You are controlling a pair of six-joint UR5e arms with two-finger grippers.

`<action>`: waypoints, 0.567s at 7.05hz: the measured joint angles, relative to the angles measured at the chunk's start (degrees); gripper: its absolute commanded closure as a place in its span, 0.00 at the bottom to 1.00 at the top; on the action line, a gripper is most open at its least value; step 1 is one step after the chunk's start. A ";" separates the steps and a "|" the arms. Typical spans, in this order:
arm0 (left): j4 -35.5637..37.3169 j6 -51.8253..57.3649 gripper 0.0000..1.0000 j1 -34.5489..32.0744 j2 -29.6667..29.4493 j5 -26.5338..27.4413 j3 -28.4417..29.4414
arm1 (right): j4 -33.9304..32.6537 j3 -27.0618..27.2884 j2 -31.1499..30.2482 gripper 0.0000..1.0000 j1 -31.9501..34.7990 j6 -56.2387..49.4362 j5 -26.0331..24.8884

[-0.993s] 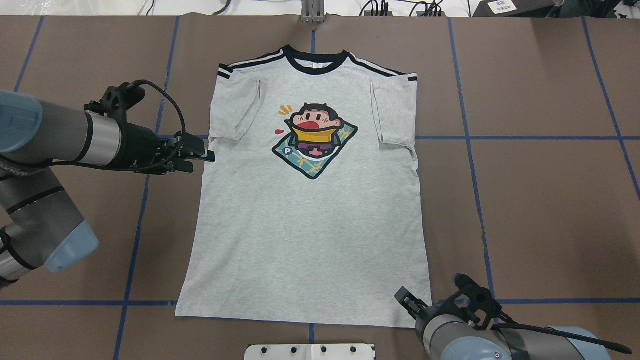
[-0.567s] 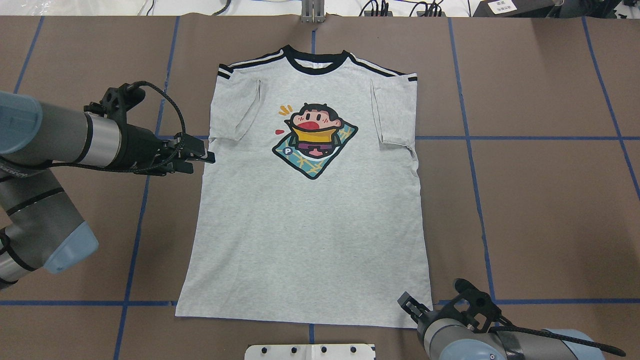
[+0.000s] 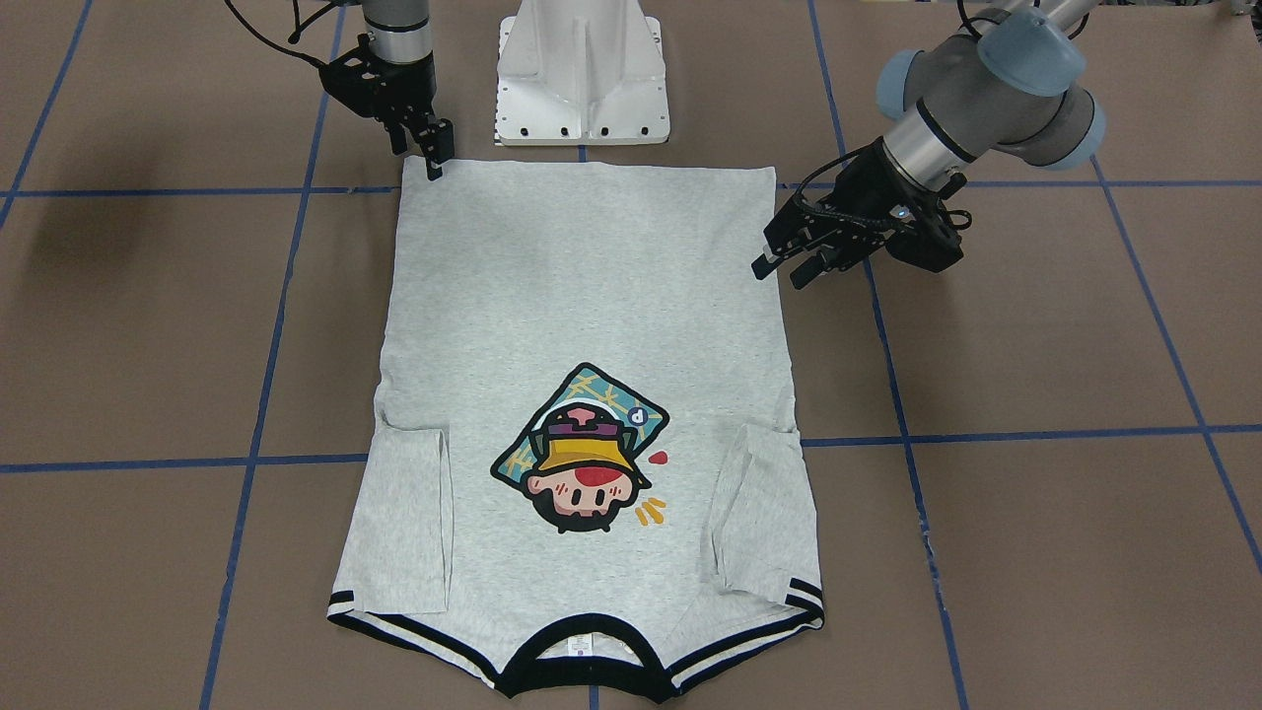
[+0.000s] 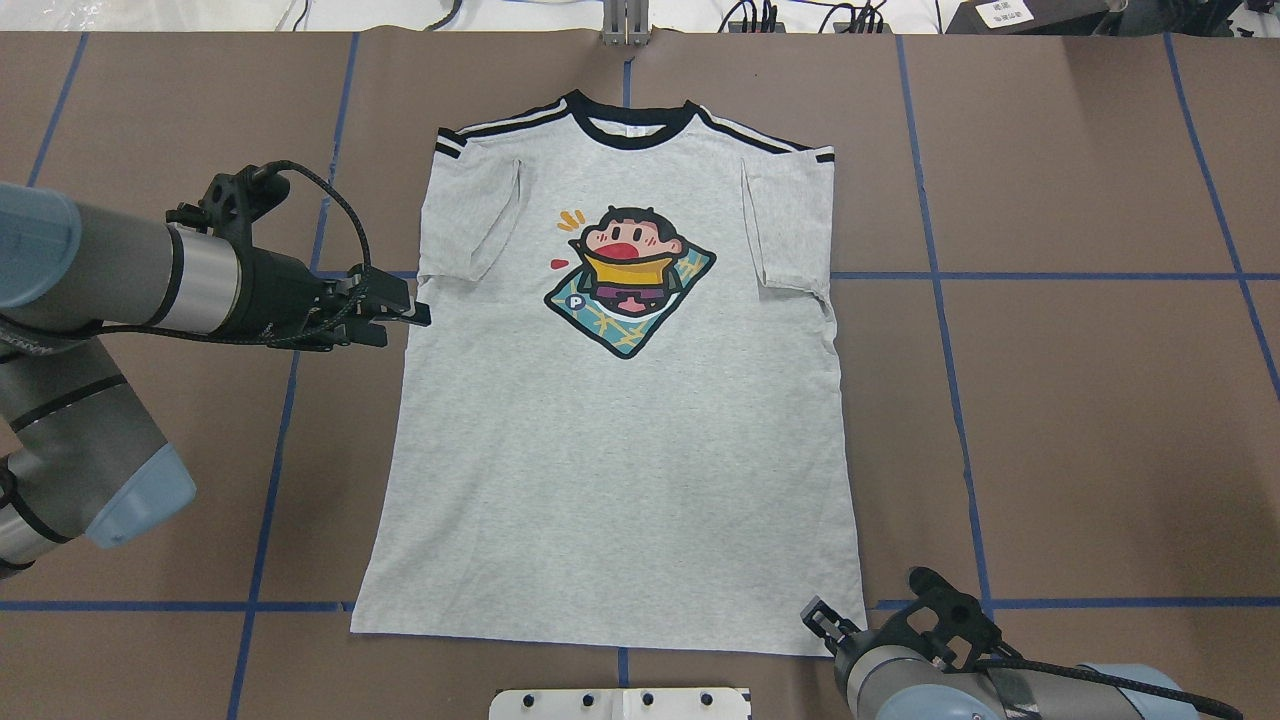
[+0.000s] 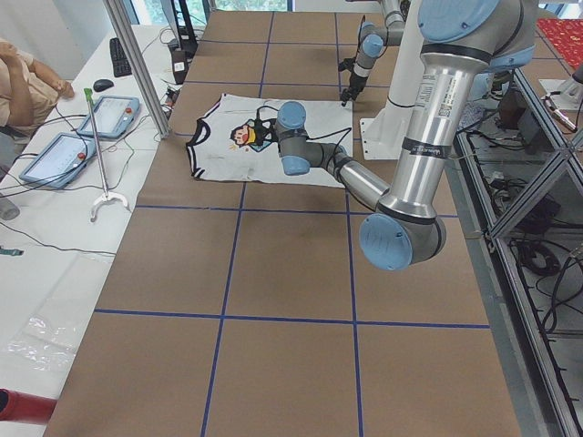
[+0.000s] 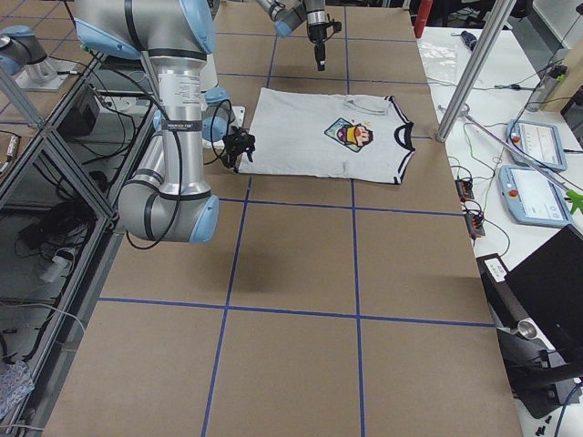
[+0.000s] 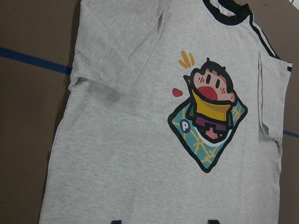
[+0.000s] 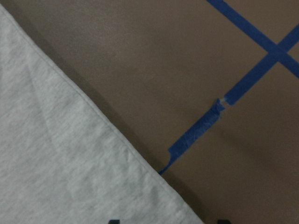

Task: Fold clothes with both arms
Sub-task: 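Move both grippers toward the shirt's hem nearest the robot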

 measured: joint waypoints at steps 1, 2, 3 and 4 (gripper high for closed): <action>0.00 0.00 0.31 0.00 0.34 -0.02 -0.18 | -0.02 0.01 -0.06 1.00 -0.40 0.62 0.10; 0.00 0.01 0.31 0.00 0.56 -0.03 -0.25 | -0.03 0.09 -0.14 1.00 -0.51 0.78 0.24; 0.00 -0.01 0.31 0.02 0.64 -0.03 -0.27 | -0.04 0.35 -0.27 1.00 -0.46 0.70 0.57; 0.00 -0.05 0.31 0.02 0.64 -0.08 -0.29 | -0.04 0.74 -0.38 1.00 -0.33 0.56 1.22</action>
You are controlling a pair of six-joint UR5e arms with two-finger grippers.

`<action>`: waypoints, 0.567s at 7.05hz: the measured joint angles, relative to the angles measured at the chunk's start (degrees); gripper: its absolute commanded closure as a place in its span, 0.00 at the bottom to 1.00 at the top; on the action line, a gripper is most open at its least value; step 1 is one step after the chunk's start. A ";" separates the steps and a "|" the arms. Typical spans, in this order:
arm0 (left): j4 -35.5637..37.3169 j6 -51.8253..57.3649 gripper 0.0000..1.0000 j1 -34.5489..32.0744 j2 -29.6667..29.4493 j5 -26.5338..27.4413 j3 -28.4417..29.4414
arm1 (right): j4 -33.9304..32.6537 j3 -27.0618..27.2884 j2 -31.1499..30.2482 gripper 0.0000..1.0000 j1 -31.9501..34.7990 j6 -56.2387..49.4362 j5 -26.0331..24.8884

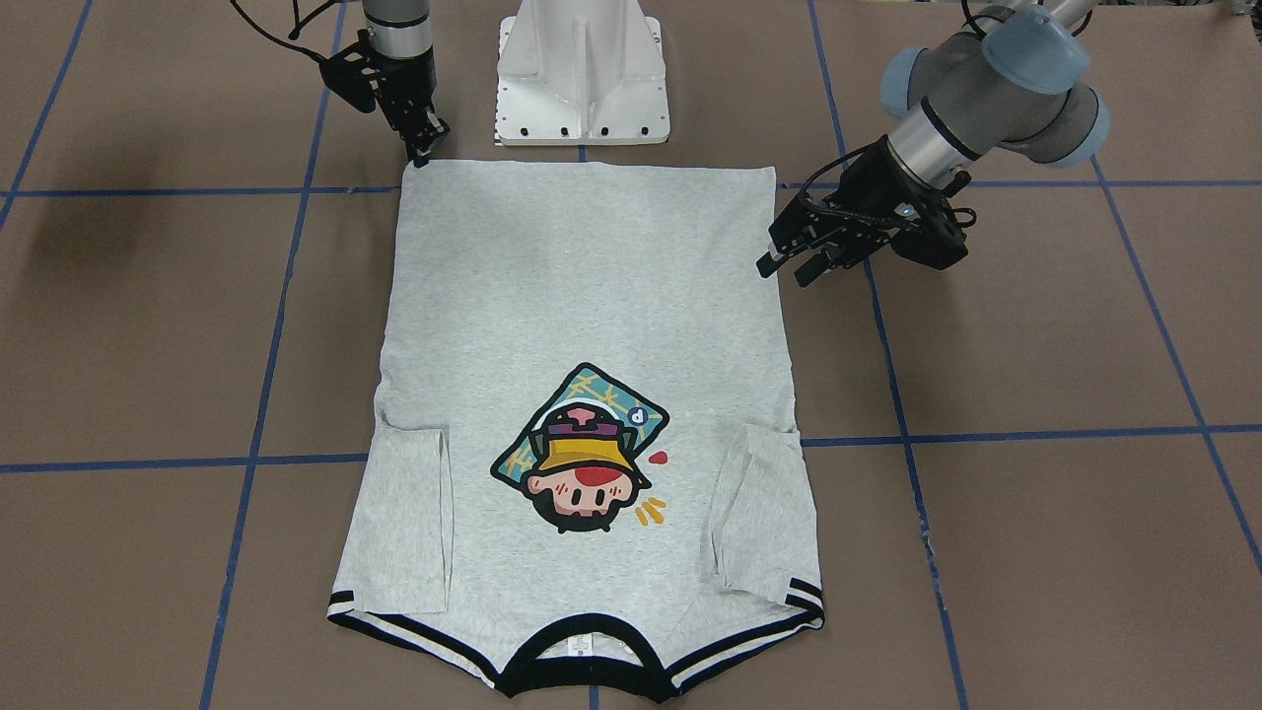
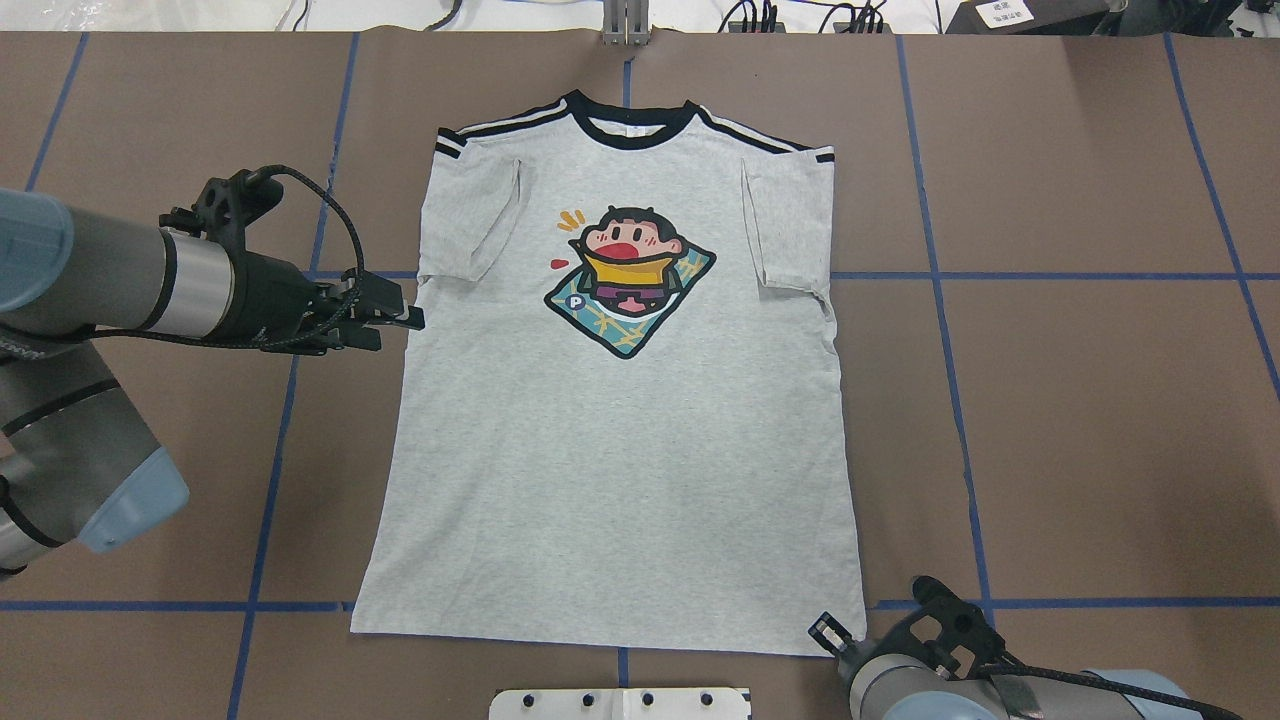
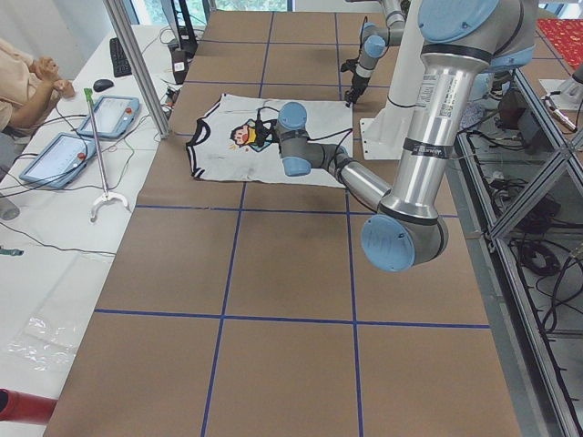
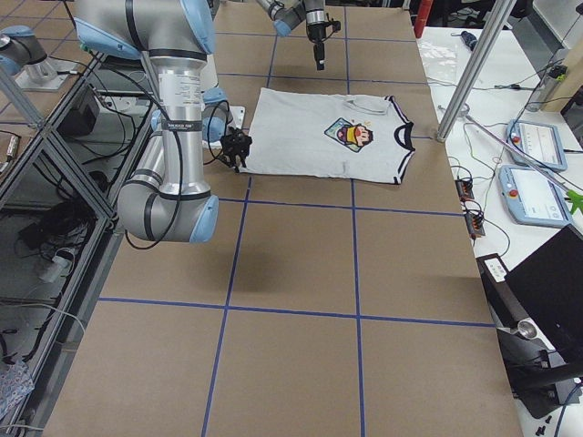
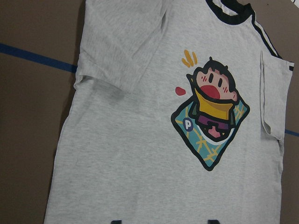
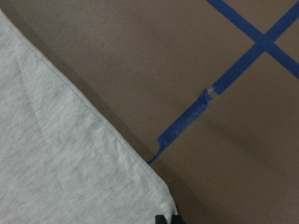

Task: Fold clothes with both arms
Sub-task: 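Move both grippers toward the shirt's hem nearest the robot, then grasp the hem corners with the left and right grippers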

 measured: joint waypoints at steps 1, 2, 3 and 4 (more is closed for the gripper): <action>0.42 -0.29 0.30 0.00 0.00 -0.18 -0.46 | -0.02 0.56 -0.02 1.00 0.35 -0.06 0.70; 2.44 -1.58 0.06 0.73 0.13 -0.26 -1.86 | -0.13 1.50 -0.02 1.00 0.73 -0.06 1.17; 5.78 -3.67 0.00 3.21 1.46 0.73 -4.80 | -0.29 2.30 0.11 1.00 0.97 -0.07 1.41; 7.90 -4.88 0.00 7.89 5.34 4.23 -9.14 | -0.34 2.81 0.42 1.00 1.31 -0.11 1.80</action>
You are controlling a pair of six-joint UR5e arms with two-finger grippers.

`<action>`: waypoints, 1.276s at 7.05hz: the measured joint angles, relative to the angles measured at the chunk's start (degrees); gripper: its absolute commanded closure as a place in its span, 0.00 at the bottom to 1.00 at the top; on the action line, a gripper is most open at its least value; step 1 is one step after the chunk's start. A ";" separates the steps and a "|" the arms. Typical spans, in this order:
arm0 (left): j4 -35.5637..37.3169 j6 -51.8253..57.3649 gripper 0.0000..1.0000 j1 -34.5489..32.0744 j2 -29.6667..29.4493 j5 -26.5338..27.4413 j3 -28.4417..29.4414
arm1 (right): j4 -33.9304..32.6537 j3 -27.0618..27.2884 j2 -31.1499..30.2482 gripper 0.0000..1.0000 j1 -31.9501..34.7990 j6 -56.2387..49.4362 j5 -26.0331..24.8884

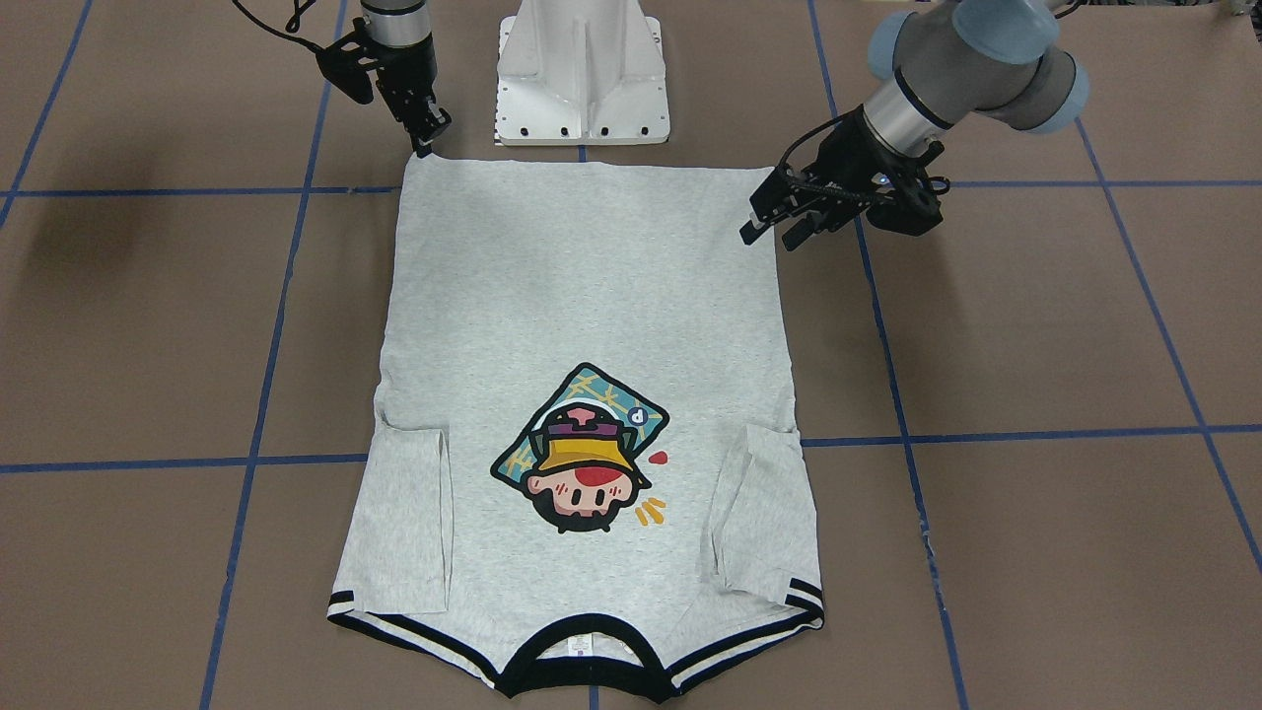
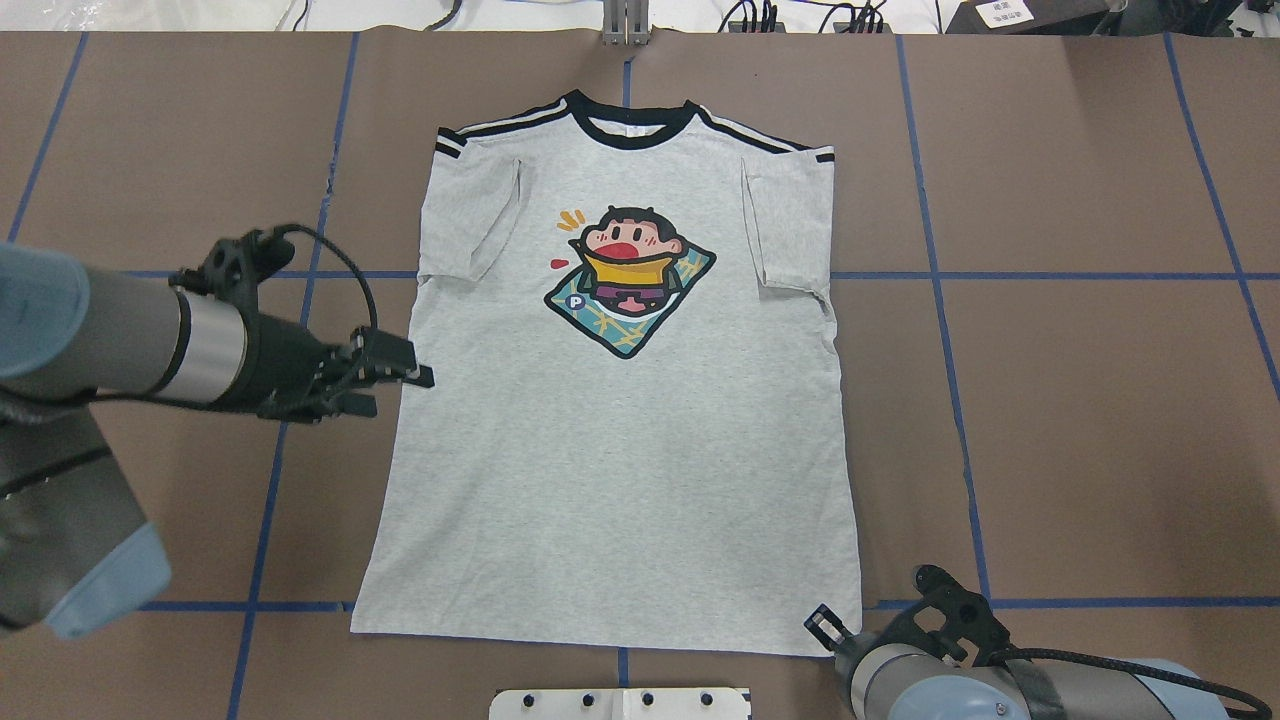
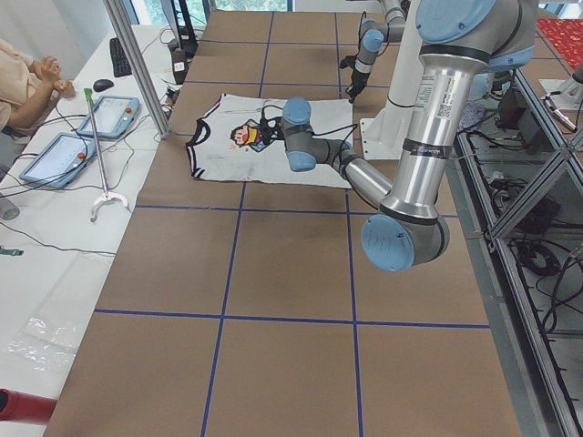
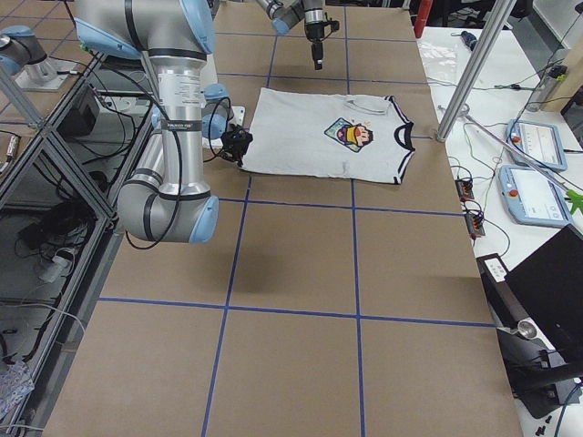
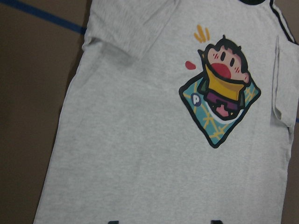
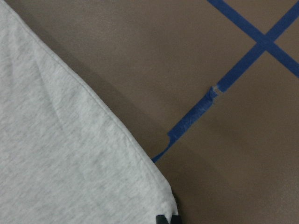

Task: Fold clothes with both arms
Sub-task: 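Grasp the hem corners with the left and right grippers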

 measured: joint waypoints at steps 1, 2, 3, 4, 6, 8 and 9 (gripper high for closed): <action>1.37 -1.42 0.01 6.05 4.67 5.22 -3.74 | -0.01 0.60 0.18 1.00 0.41 0.00 0.83; 3.13 -3.60 0.04 11.73 8.31 10.22 -5.76 | -0.02 1.22 0.24 1.00 0.67 0.03 1.77; 5.75 -6.27 0.07 16.17 10.27 13.53 -6.58 | -0.02 1.47 0.22 1.00 0.78 0.05 2.28; 8.65 -9.82 0.12 19.93 10.82 15.61 -6.72 | -0.02 1.57 0.24 1.00 0.80 0.06 2.47; 12.35 -14.21 0.15 24.54 10.45 18.98 -6.32 | -0.05 1.60 -0.14 1.00 0.88 0.06 2.55; 13.81 -14.80 0.19 25.44 10.00 19.77 -5.83 | -0.08 1.57 -0.35 1.00 0.91 0.06 2.50; 14.46 -14.77 0.19 25.60 9.92 19.98 -5.73 | -0.10 1.53 -0.41 1.00 0.91 0.06 2.48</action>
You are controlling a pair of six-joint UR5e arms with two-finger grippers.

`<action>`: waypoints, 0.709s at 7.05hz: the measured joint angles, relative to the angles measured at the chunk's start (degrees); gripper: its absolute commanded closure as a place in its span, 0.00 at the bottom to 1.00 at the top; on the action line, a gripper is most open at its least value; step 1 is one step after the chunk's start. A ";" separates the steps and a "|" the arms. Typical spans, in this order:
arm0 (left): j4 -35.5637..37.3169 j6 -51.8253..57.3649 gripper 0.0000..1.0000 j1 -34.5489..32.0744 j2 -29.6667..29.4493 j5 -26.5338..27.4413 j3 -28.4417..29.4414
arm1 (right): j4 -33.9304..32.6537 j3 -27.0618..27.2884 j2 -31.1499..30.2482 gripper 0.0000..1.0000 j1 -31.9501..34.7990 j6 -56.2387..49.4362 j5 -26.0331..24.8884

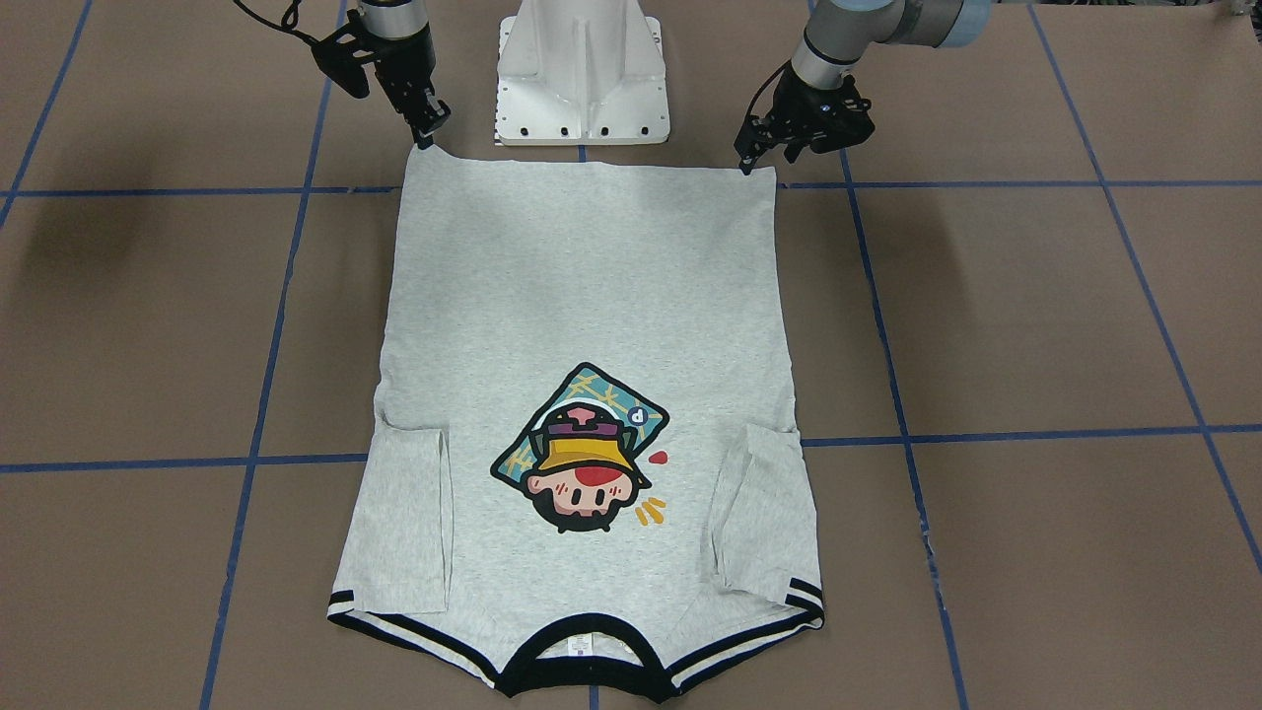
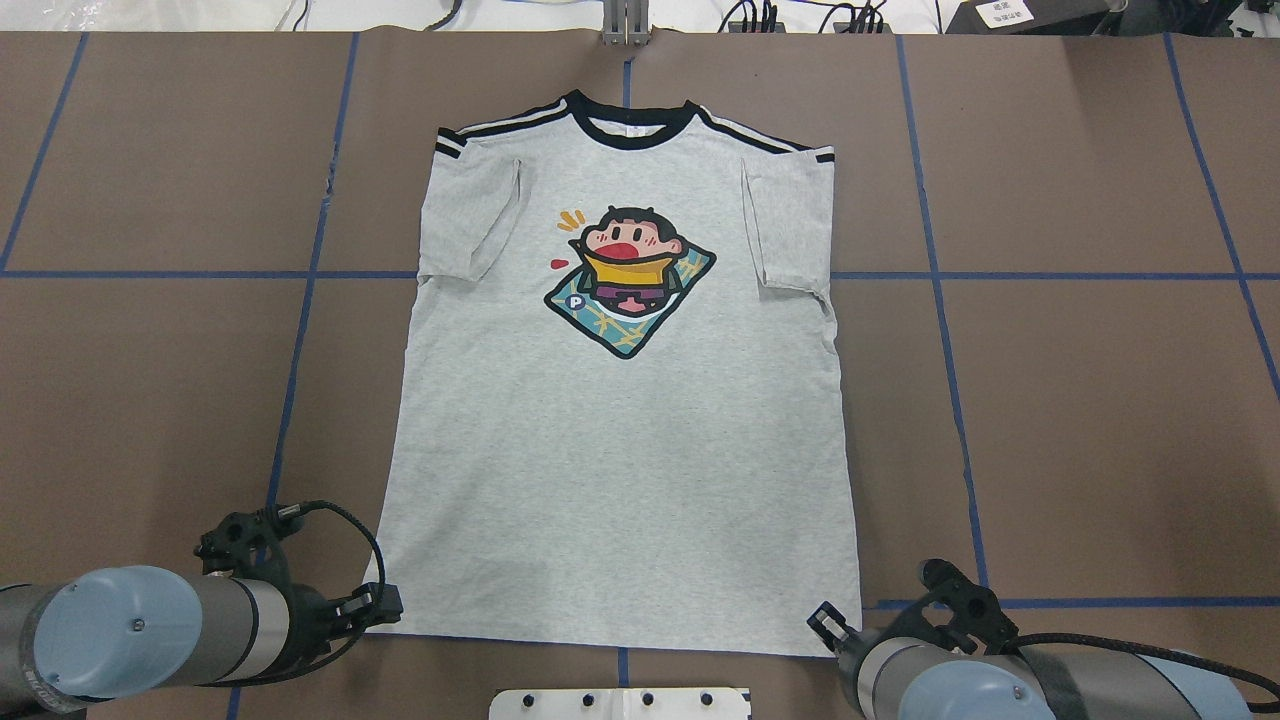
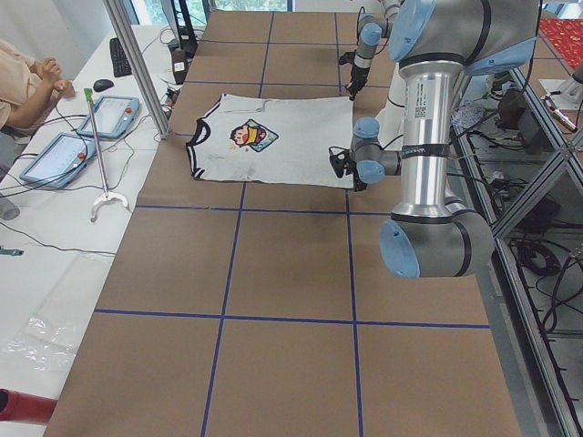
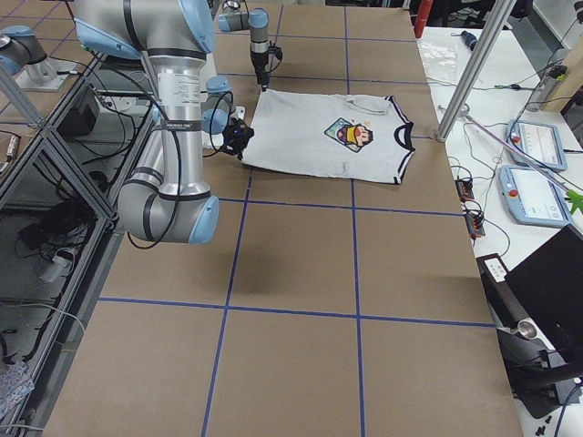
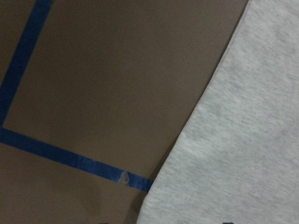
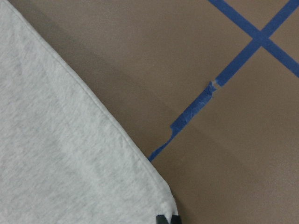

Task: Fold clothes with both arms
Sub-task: 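Grasp the hem corners with the left and right grippers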

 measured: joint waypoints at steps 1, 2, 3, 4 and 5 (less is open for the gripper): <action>0.32 0.13 0.22 0.05 -0.08 0.12 0.17 | -0.01 -0.05 -0.04 1.00 0.00 0.00 -0.03; 0.43 0.25 0.30 0.07 -0.13 0.16 0.48 | -0.01 -0.09 -0.07 1.00 0.00 0.00 -0.07; 0.47 0.30 0.54 0.09 -0.16 0.18 0.71 | -0.01 -0.11 -0.11 1.00 0.00 0.00 -0.11; 0.48 0.32 1.00 0.09 -0.18 0.18 0.83 | -0.01 -0.12 -0.12 1.00 0.01 0.00 -0.15; 0.49 0.32 1.00 0.08 -0.21 0.18 0.86 | -0.03 -0.12 -0.14 1.00 0.00 0.02 -0.17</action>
